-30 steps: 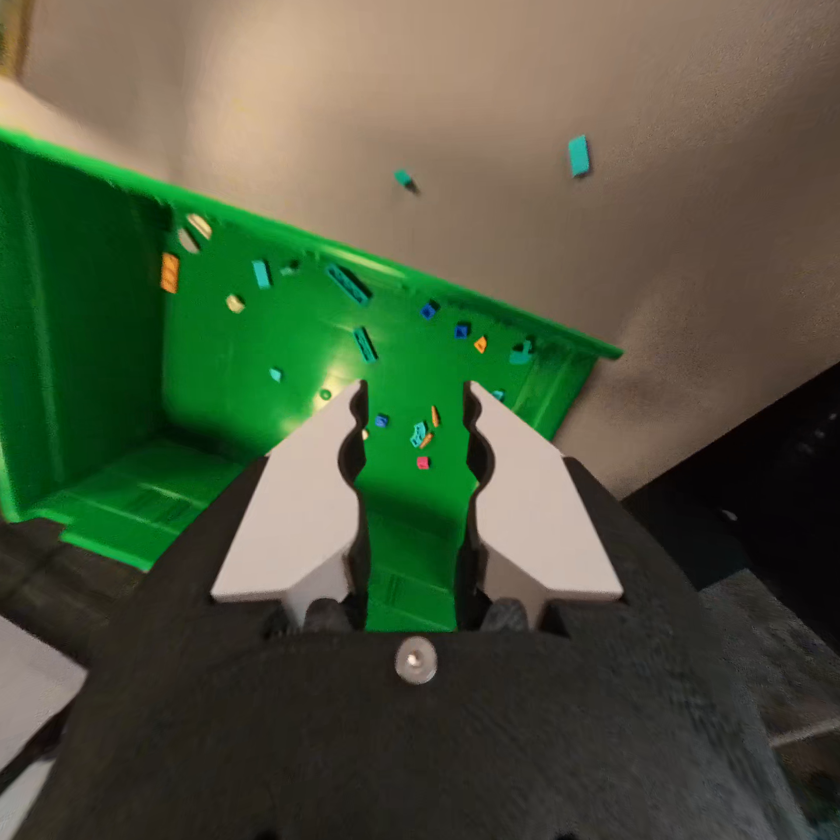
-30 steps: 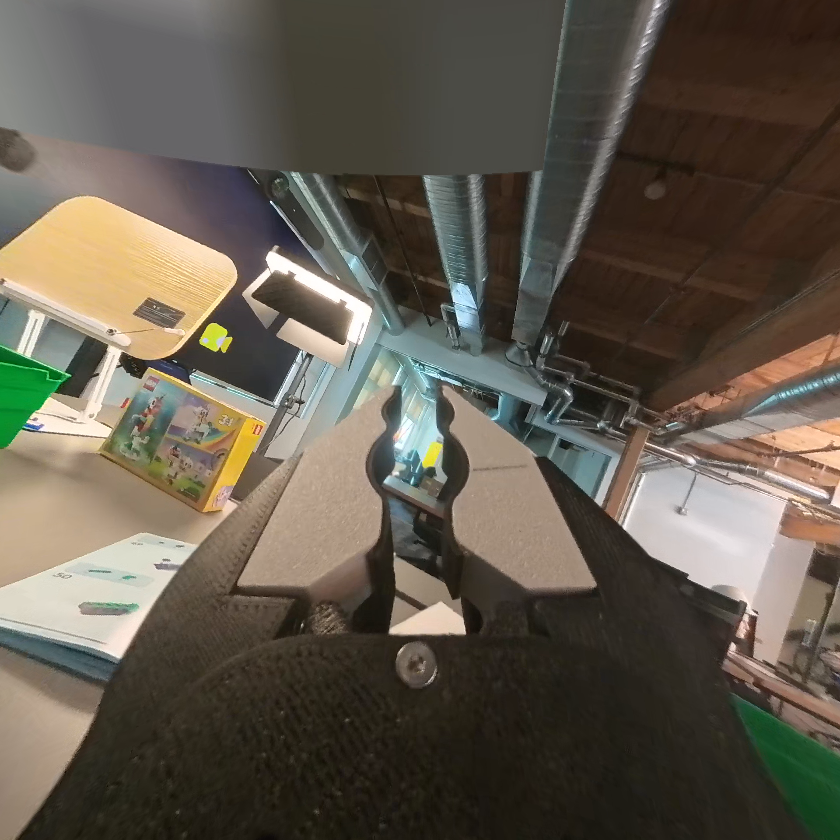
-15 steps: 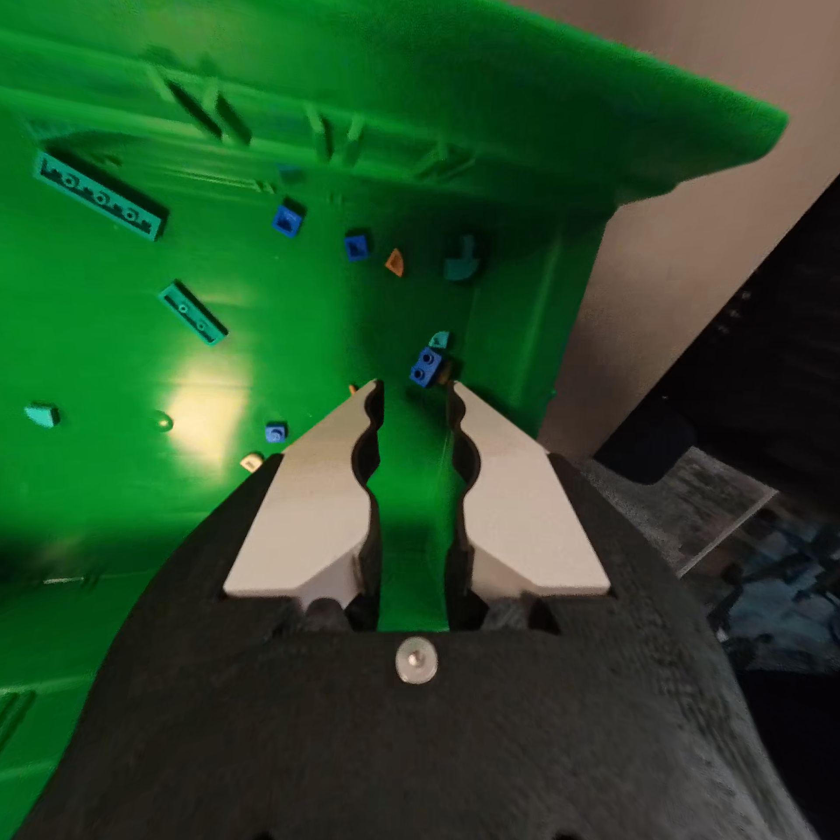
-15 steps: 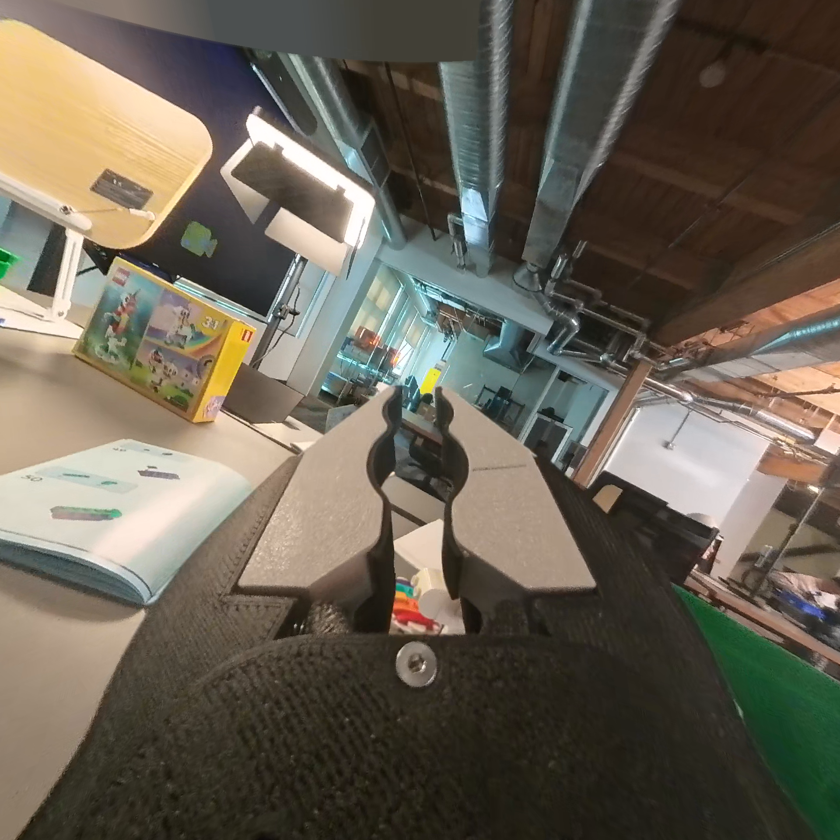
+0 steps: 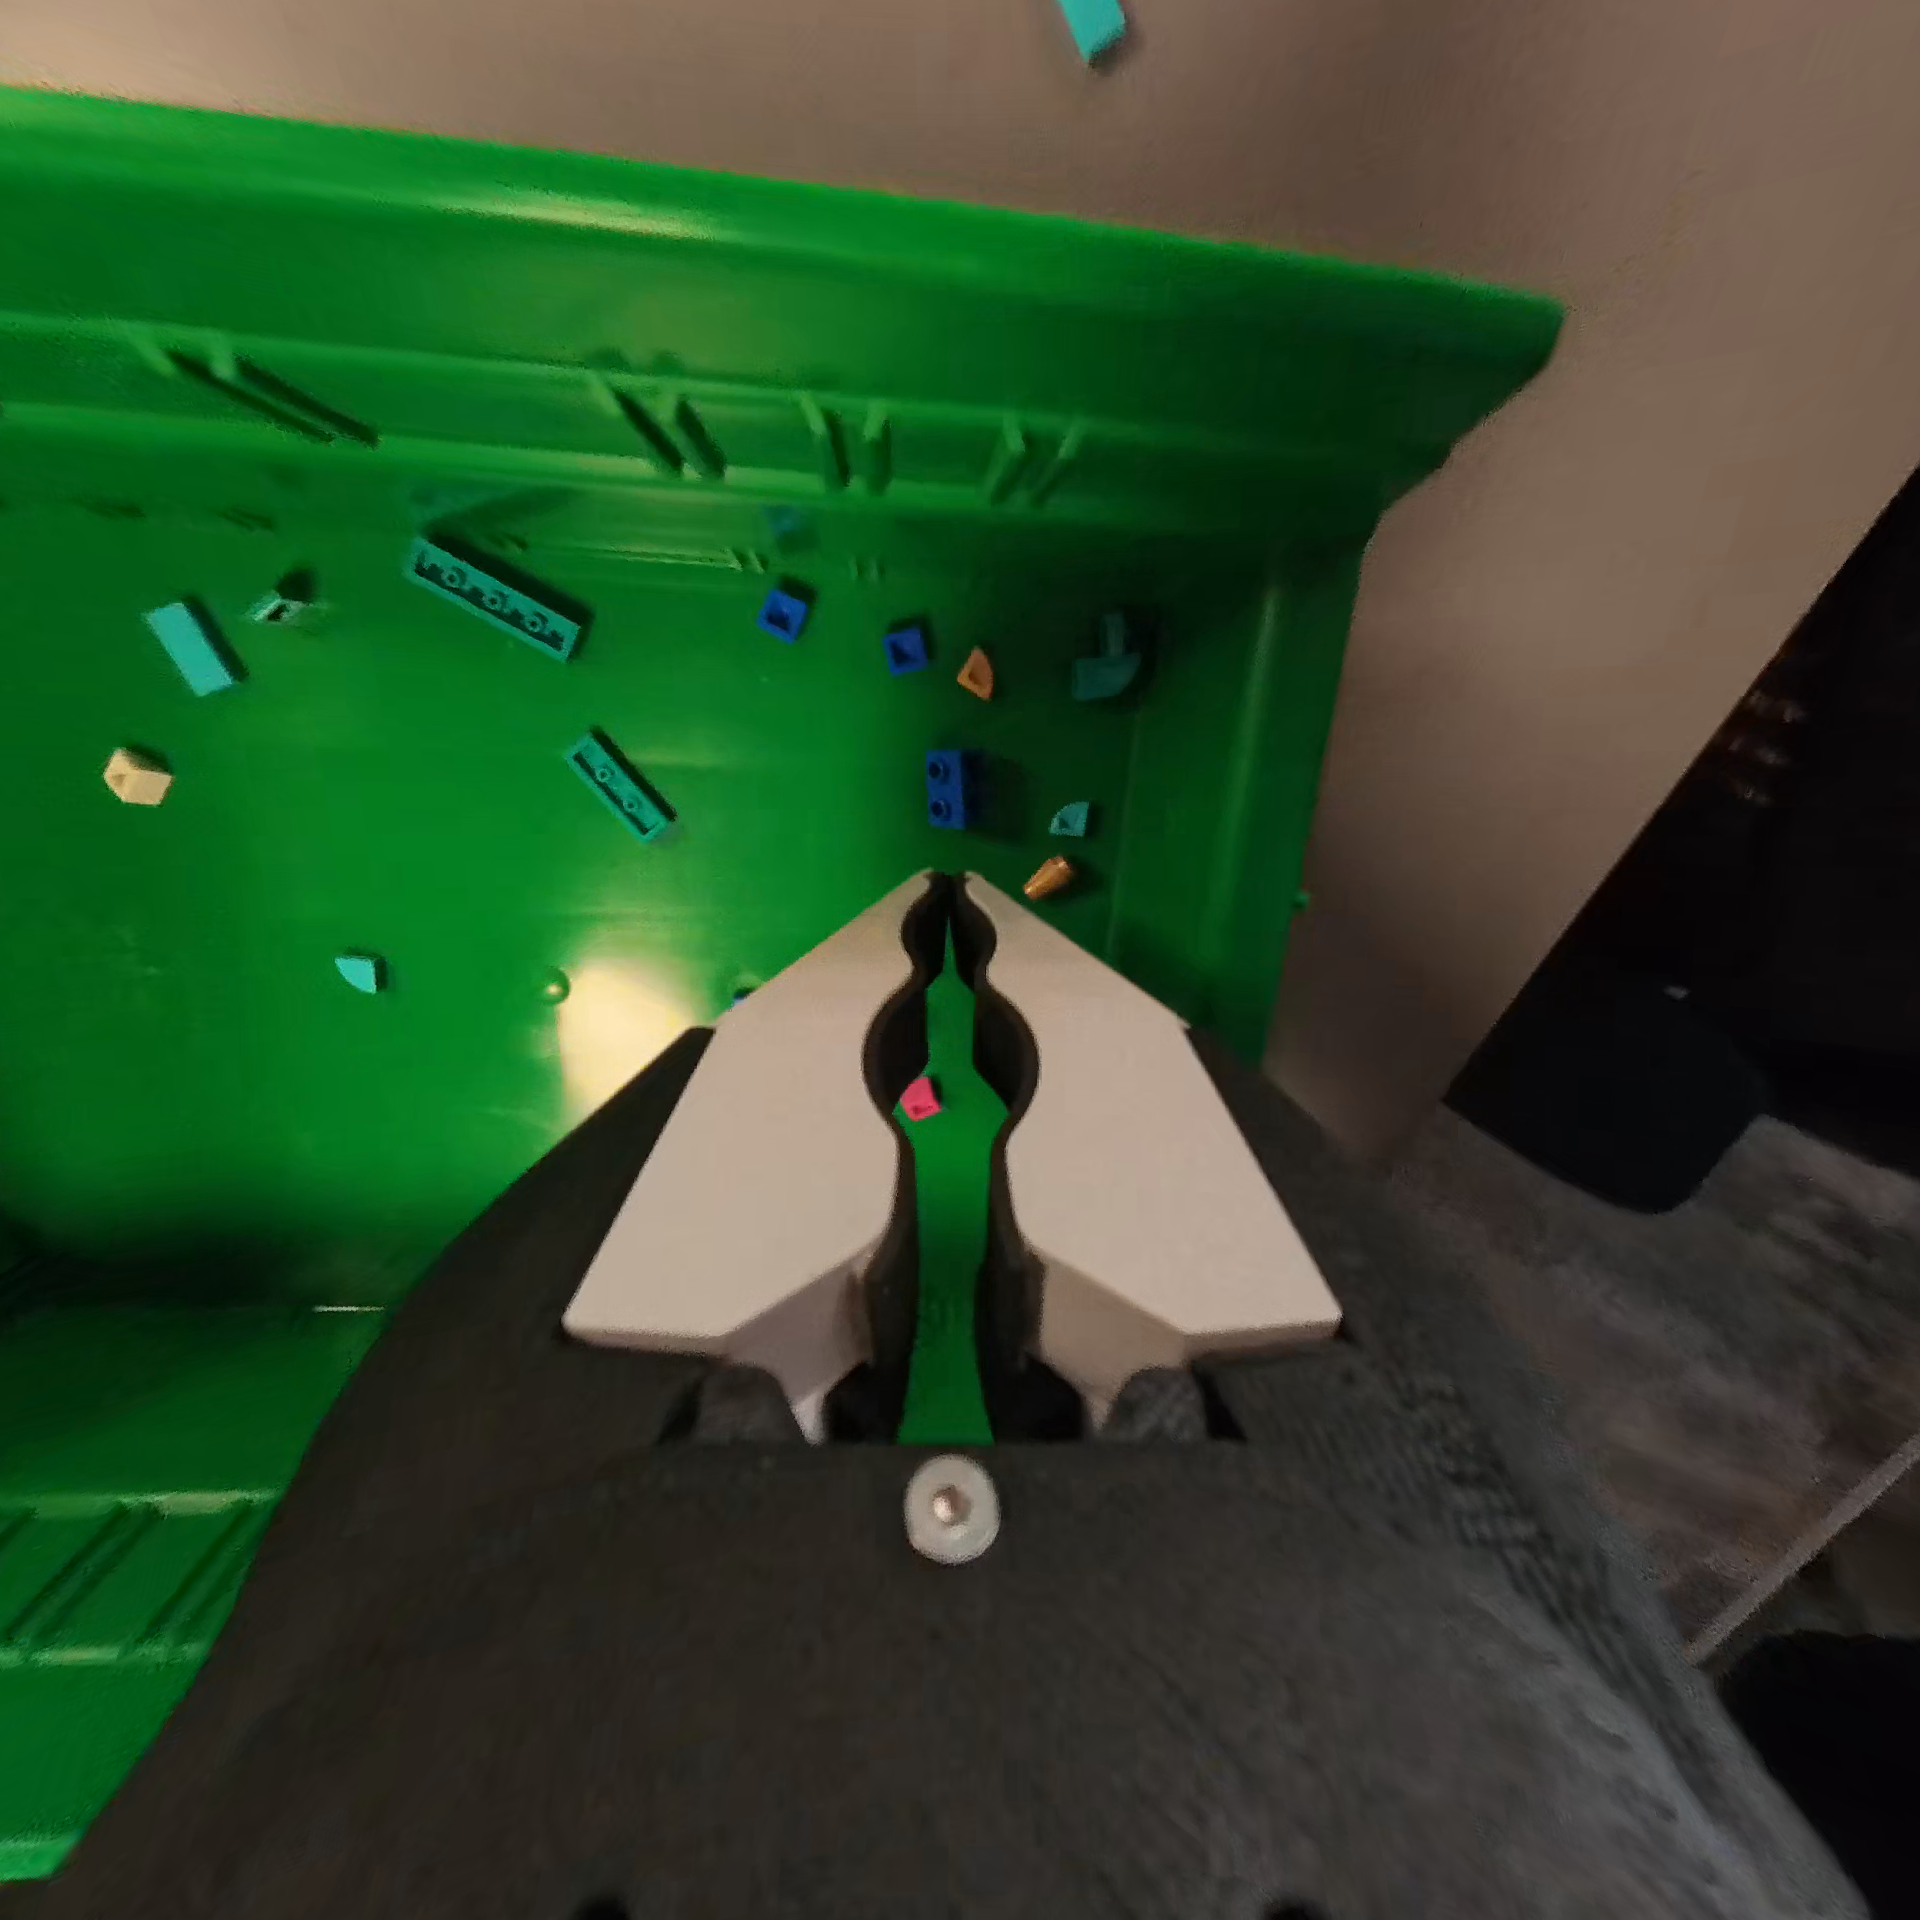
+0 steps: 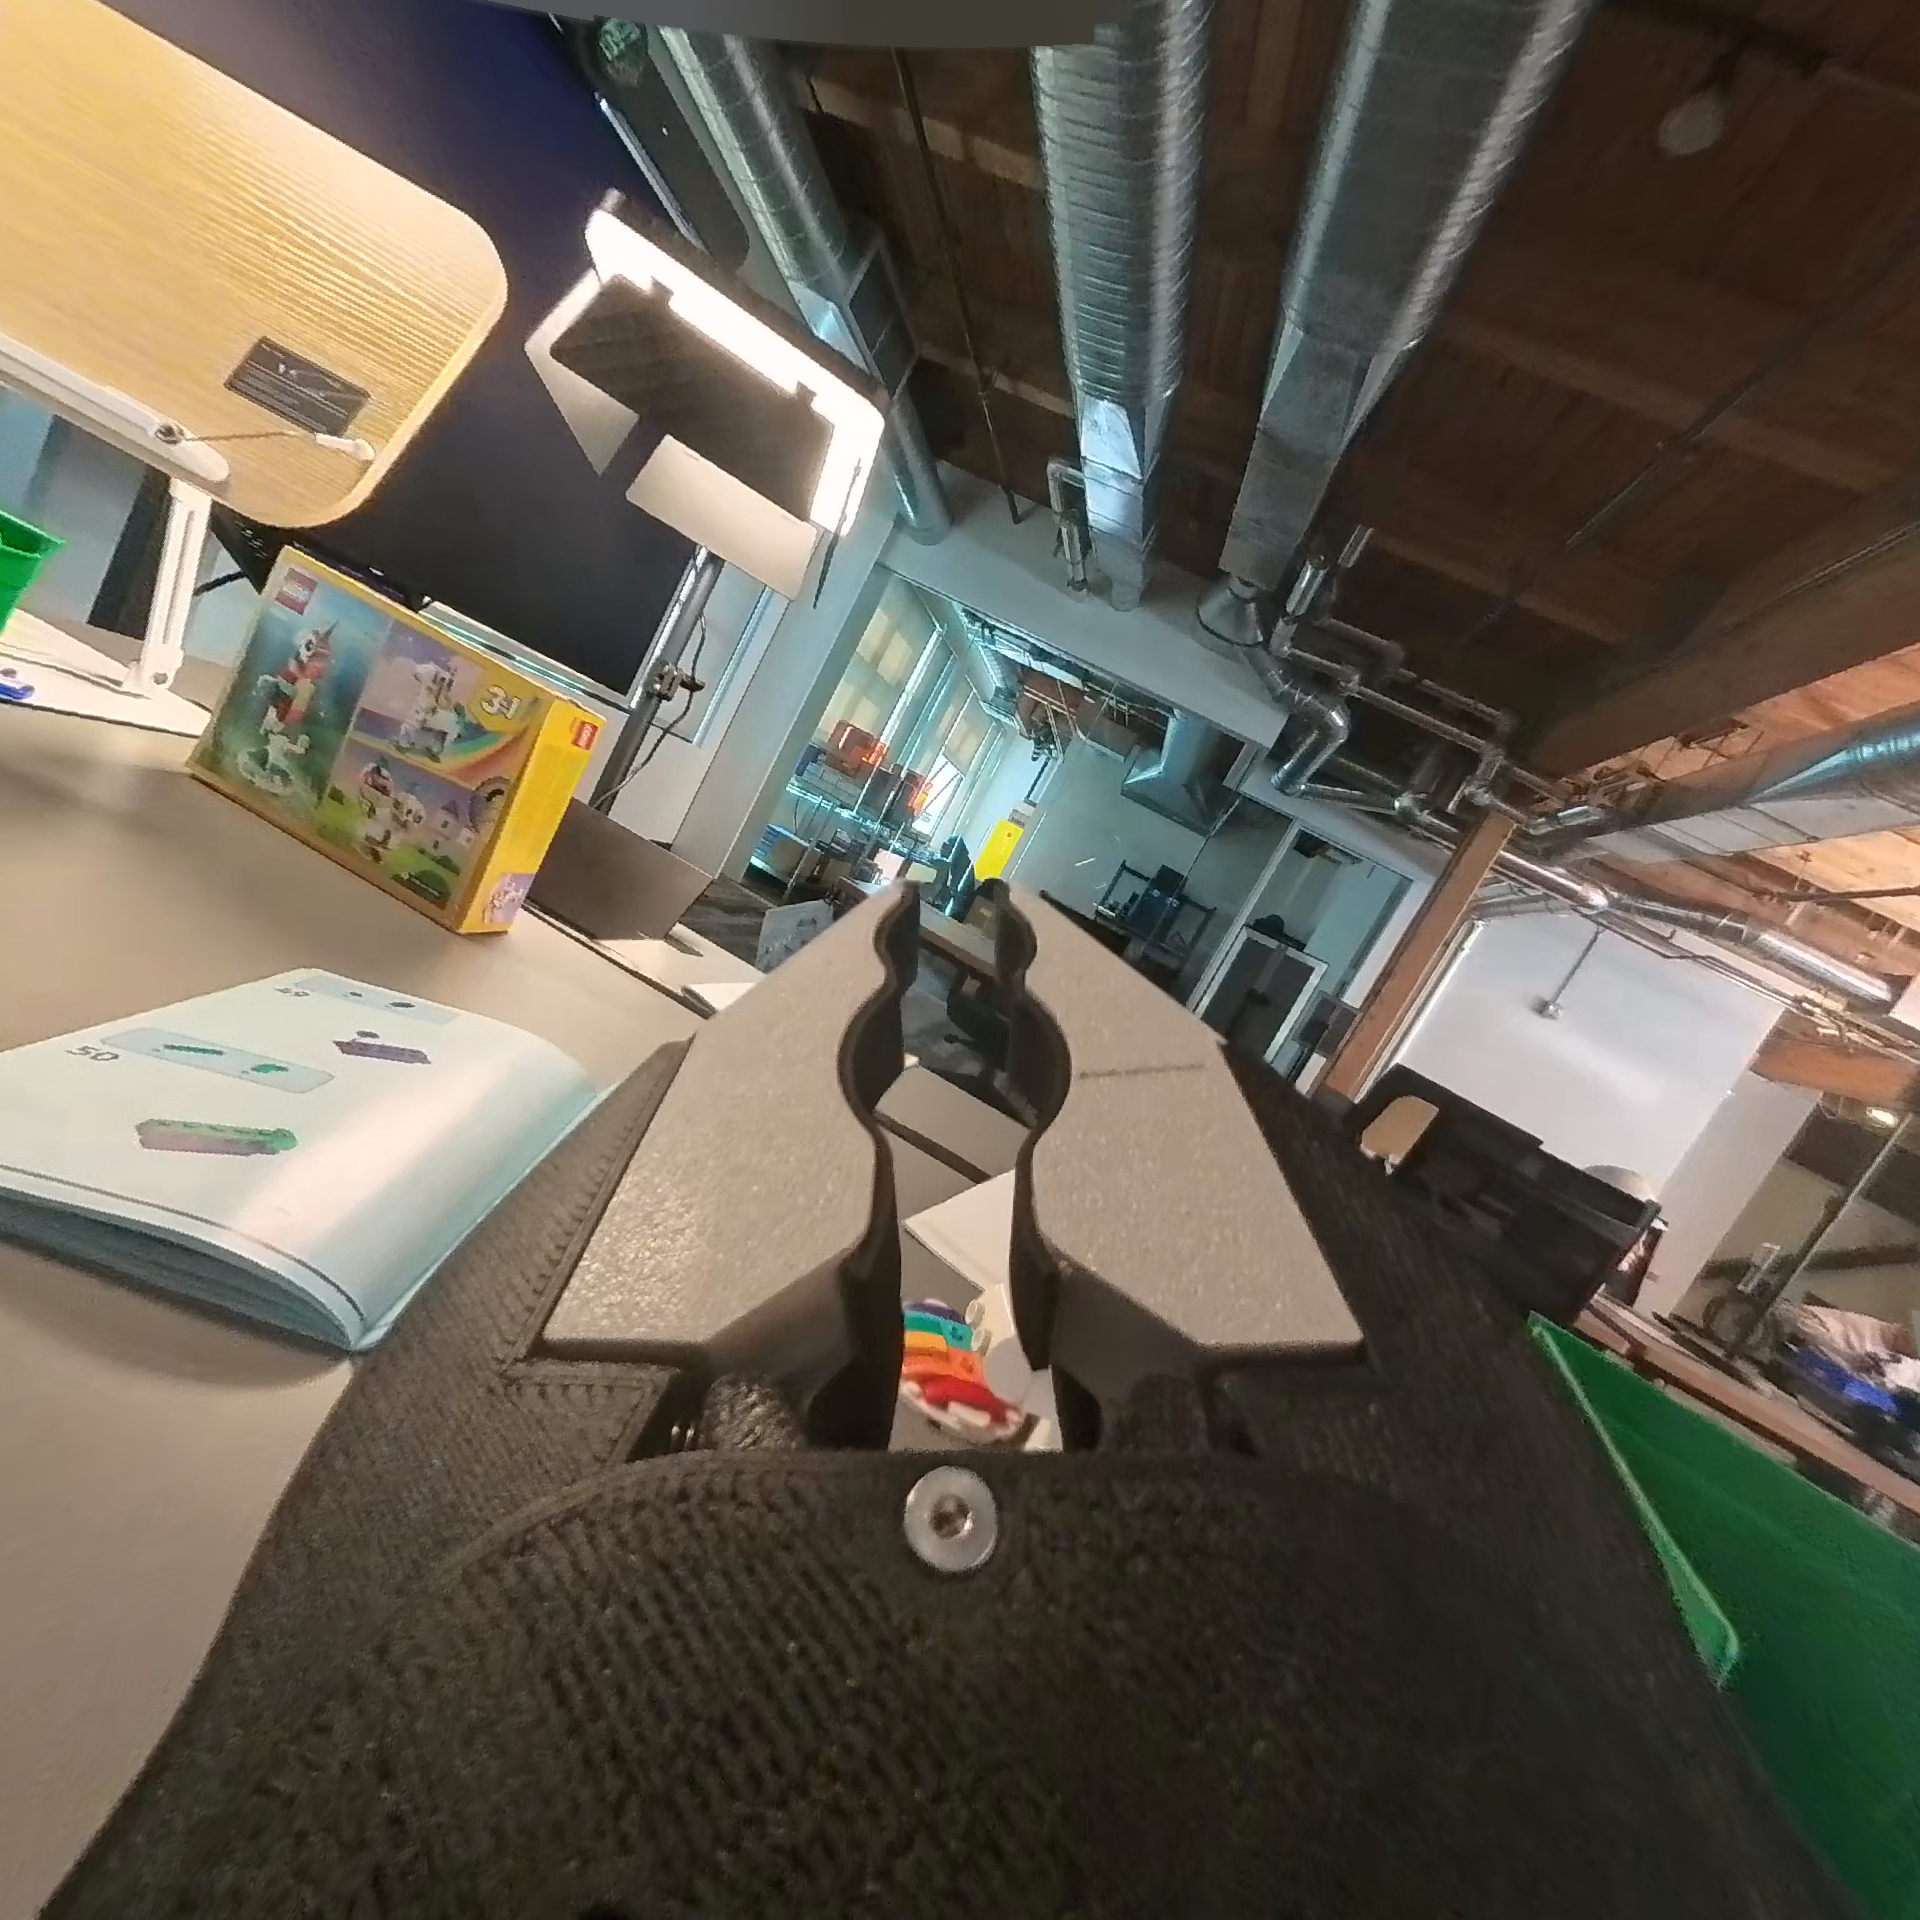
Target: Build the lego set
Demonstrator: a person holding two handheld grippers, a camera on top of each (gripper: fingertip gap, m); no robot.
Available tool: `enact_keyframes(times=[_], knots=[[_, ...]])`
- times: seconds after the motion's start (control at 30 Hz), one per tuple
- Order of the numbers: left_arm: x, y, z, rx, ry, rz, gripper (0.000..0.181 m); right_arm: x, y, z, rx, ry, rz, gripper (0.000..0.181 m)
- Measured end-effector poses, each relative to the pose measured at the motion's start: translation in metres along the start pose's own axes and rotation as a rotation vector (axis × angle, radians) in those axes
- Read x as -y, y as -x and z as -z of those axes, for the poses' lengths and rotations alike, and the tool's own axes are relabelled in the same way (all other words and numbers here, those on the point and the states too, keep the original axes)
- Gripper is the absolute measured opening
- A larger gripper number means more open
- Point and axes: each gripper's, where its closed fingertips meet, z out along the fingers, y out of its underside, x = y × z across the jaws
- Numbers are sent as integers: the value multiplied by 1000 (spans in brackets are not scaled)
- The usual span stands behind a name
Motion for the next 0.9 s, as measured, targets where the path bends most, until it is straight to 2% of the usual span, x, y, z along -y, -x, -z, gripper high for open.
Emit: enact_keyframes(times=[0.03,0.13,0.23,0.37,0.47,0.53,0.6,0.77,0.83,0.9], knots=[[1,-1,1,-11,-8,33,0,2,0,0,2,-6,1,11],[1,-5,-9,-50,5,117,15,8,1,2,8,-25,6,11],[1,-6,-23,-49,21,129,31,12,1,3,11,-38,8,11],[2,2,-32,30,18,106,20,17,1,4,15,-54,1,11],[2,0,-32,35,17,61,12,20,4,4,27,-60,-4,11],[5,5,-28,107,-10,-2,12,22,7,5,38,-70,-5,11],[22,9,-15,209,-112,-80,12,27,10,6,49,-84,-3,11],[84,-9,51,482,-526,-298,12,41,19,9,86,-132,8,11],[105,-38,70,385,-697,-281,12,47,24,10,106,-152,12,12],[120,-55,88,335,-811,-244,12,52,29,12,130,-167,10,12]])
